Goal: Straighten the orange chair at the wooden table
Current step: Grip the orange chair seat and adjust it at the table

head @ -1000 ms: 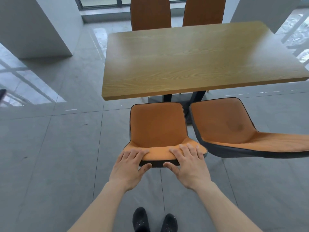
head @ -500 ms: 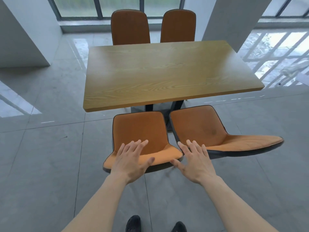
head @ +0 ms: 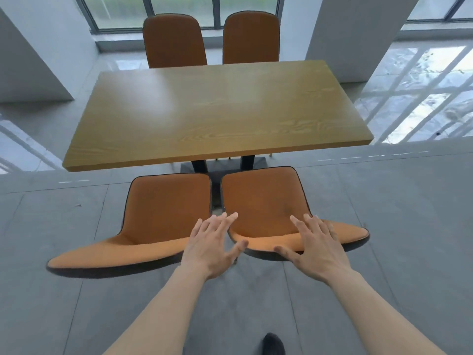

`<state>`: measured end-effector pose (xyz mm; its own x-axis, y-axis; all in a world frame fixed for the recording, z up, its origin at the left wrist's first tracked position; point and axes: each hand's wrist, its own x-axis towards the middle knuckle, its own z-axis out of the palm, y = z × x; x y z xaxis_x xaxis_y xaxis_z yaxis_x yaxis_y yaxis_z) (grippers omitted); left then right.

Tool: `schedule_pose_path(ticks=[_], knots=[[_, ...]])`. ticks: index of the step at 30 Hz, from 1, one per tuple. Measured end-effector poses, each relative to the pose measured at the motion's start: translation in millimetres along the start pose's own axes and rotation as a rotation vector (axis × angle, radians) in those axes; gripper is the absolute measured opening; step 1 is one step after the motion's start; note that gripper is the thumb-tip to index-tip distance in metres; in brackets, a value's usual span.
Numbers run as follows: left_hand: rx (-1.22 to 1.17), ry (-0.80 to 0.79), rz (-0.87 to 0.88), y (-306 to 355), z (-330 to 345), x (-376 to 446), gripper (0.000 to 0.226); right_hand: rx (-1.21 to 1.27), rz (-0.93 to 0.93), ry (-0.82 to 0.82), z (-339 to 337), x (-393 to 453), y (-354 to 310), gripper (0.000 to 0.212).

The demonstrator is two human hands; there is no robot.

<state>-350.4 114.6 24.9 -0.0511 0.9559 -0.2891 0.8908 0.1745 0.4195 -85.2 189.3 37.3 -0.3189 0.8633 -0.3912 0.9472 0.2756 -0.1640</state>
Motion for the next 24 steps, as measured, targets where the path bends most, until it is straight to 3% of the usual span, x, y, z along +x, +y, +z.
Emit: schedule_pose_path(ticks=[8, 12, 24], knots=[[-0.087, -0.051, -0.064, 92, 66, 17, 0.081, -0.033, -0.107, -0.118, -12, 24, 101, 0.13], [-0.08, -0.095, -0.082, 97, 85, 25, 0.083, -0.087, -0.153, -0.184, -6, 36, 108, 0.127], [-0.056, -0.115, -0.06, 99, 82, 26, 0.078, -0.092, -0.139, -0.068, 9, 25, 109, 0.118]])
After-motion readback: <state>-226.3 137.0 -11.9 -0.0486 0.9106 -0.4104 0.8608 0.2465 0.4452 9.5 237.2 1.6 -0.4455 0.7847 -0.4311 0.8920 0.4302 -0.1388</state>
